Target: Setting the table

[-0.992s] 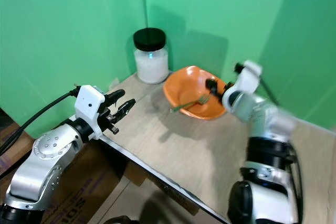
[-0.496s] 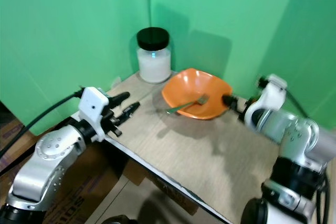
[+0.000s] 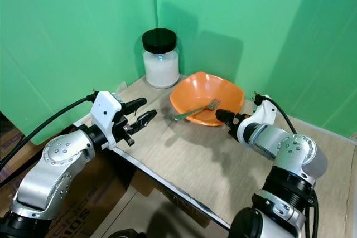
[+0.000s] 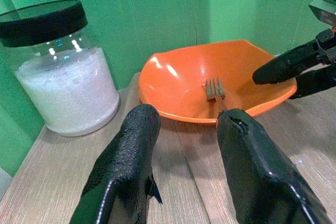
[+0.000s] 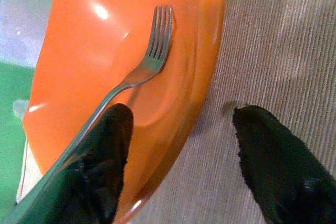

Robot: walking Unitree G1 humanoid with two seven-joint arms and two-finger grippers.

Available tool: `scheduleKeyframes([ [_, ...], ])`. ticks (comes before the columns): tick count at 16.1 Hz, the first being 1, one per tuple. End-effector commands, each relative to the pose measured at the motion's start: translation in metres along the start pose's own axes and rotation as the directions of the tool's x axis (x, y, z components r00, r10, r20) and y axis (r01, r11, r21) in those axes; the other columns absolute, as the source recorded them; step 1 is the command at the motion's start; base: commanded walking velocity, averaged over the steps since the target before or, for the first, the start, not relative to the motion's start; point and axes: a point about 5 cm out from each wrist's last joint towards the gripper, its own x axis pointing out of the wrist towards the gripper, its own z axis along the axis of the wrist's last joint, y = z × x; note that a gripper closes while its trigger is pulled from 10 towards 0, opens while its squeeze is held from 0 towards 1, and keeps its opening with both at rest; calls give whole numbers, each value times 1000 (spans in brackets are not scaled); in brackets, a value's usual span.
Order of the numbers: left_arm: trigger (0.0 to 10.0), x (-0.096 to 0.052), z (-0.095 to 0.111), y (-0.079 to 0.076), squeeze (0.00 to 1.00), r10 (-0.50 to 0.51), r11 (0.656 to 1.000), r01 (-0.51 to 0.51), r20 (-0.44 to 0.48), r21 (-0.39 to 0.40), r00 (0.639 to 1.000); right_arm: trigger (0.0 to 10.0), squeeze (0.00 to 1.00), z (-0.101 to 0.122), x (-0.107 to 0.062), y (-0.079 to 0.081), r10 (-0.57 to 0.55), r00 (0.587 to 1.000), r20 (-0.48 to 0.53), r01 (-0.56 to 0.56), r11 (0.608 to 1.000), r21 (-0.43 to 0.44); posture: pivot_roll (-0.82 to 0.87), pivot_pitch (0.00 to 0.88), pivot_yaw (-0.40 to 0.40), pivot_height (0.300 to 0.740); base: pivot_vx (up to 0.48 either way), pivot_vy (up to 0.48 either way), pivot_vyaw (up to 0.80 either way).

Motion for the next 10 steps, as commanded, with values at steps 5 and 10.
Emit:
scheduleKeyframes([
  [5, 10000, -3, -1, -1, 0, -11, 1000, 11, -18, 7, 1000, 0, 0, 4, 5, 2, 18, 1000, 13, -19, 993, 114, 29, 0, 33, 740, 0, 0, 0],
  [10, 10000, 1, -1, -10, 0, -104, 993, 103, -17, -51, 994, 0, 0, 3, 10, 6, 31, 999, 23, -34, 987, 158, 24, 0, 37, 740, 0, 0, 0],
])
